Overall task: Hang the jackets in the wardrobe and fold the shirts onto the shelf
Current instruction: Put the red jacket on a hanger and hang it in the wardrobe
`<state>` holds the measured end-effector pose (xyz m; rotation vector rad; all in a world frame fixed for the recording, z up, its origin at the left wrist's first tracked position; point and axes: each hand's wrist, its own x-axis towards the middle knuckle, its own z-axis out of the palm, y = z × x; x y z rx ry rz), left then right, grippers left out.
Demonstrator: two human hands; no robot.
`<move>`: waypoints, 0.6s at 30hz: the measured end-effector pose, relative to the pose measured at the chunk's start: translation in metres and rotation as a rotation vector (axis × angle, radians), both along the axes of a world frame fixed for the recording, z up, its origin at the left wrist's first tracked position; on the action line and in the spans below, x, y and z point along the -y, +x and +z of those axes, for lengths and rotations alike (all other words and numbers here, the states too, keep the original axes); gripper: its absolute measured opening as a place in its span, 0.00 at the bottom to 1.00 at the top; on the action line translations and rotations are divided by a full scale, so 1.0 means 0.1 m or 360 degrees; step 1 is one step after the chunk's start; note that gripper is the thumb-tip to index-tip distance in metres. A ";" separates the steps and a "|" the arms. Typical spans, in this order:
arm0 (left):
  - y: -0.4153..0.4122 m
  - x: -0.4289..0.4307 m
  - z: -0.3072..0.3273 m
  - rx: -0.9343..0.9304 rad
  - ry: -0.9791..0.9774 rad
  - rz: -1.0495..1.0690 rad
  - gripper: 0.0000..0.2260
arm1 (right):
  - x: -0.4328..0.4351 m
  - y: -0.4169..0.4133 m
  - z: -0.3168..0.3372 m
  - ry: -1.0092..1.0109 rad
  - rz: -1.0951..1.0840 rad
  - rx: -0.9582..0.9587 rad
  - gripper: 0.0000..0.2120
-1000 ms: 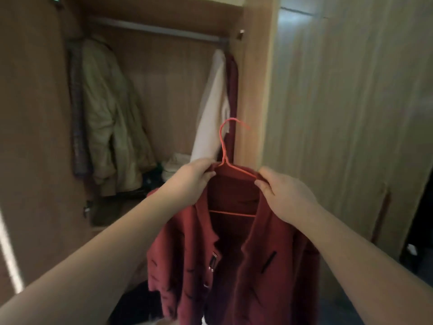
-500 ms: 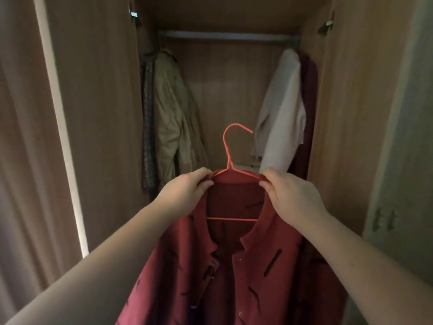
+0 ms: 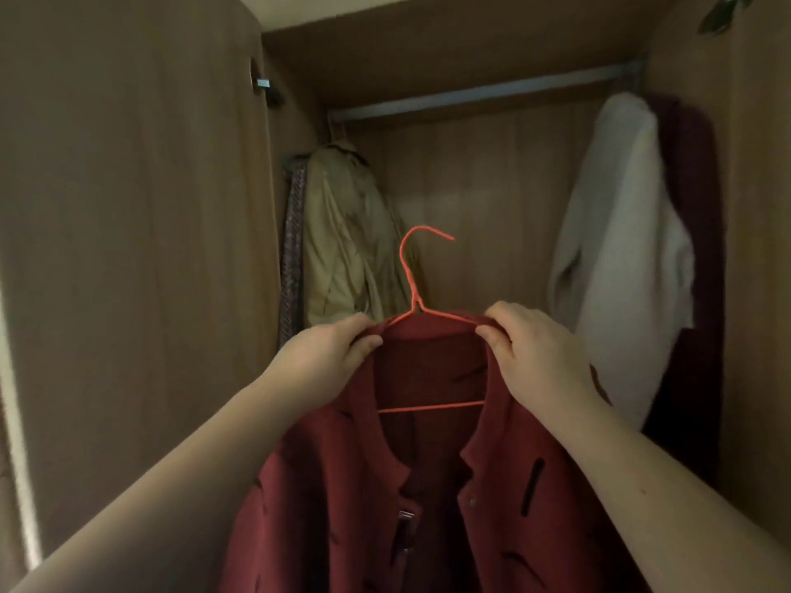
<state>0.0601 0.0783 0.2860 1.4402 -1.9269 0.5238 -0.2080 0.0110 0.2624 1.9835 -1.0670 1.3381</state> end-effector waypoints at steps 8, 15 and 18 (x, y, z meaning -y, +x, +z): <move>-0.06 1.06 0.71 -0.0033 -0.0143 0.0170 0.10 | 1.54 0.24 0.53 -0.0025 0.0118 0.0174 0.09; 0.23 1.96 1.43 0.0037 -0.0350 0.0340 0.11 | 2.57 0.66 1.12 0.0041 0.0221 0.0346 0.17; 0.36 2.34 1.73 0.0083 -0.0500 0.0468 0.12 | 2.91 0.94 1.30 0.0131 0.0243 0.0374 0.23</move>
